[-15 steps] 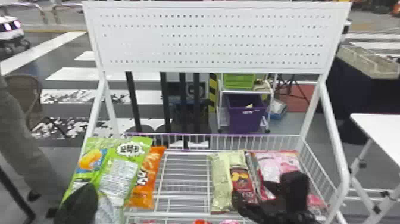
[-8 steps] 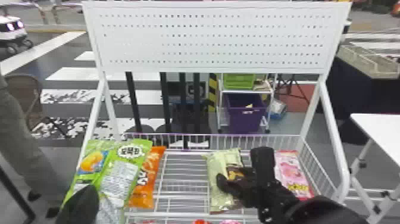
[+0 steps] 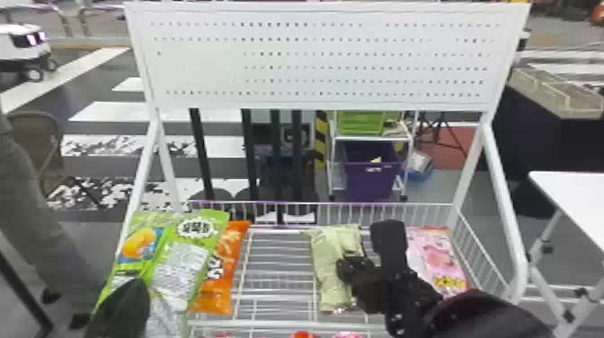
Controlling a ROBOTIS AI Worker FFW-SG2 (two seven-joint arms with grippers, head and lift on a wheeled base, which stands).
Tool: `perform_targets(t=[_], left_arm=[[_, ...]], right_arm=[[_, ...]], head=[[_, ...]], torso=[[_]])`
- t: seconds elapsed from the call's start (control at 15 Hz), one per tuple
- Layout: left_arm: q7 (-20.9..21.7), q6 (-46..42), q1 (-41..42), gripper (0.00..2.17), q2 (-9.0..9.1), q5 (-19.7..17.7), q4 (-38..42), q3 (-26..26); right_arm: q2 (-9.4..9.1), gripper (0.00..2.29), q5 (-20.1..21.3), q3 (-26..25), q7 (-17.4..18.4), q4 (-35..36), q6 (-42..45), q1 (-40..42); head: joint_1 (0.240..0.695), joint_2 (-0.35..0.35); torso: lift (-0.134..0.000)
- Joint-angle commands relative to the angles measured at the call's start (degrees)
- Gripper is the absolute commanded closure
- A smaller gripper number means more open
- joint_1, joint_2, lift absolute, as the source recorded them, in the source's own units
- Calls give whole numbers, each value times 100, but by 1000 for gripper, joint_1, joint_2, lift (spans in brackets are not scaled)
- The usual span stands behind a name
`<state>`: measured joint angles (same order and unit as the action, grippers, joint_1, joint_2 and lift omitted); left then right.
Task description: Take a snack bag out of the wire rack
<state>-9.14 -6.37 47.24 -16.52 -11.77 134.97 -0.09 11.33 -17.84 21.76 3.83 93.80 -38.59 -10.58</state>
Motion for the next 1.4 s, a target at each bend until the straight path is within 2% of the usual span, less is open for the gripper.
perform_targets(t=[0.0, 0.13, 0.33, 0.6, 0.73, 1.0, 1.2, 1.33], left_arm=[[0, 0, 5, 1885, 0, 8, 3, 0], [0, 0, 31, 1885, 0, 8, 29, 0], [0, 0, 57, 1885, 0, 25, 64, 0], [0, 0, 49, 1885, 0, 25, 64, 0], [0, 0, 40, 1885, 0, 25, 64, -9], [-18, 0, -4, 1885, -18, 25, 56, -35], [-18, 0, -13, 1885, -26, 16, 47, -35], [-18, 0, -22, 1889, -35, 8, 47, -35]], right_arm=[[0, 2246, -18, -5, 12, 33, -4, 12], [18, 2246, -27, -5, 47, 217, 31, 64], [115, 2250, -35, -207, 30, 1175, 31, 574], [449, 2250, 0, -884, 39, 2546, 171, 1646], [554, 2250, 237, -1349, 39, 3241, 330, 2446], [413, 2250, 659, -1982, 47, 4093, 1683, 4143], [132, 2250, 738, -2246, -32, 4260, 2720, 4995], [18, 2250, 835, -2351, -32, 4357, 3248, 5373]], head=[[499, 0], [499, 0], [499, 0], [499, 0], [499, 0], [499, 0], [499, 0], [499, 0]], torso=[[0], [0], [0], [0], [0], [0], [0], [0]])
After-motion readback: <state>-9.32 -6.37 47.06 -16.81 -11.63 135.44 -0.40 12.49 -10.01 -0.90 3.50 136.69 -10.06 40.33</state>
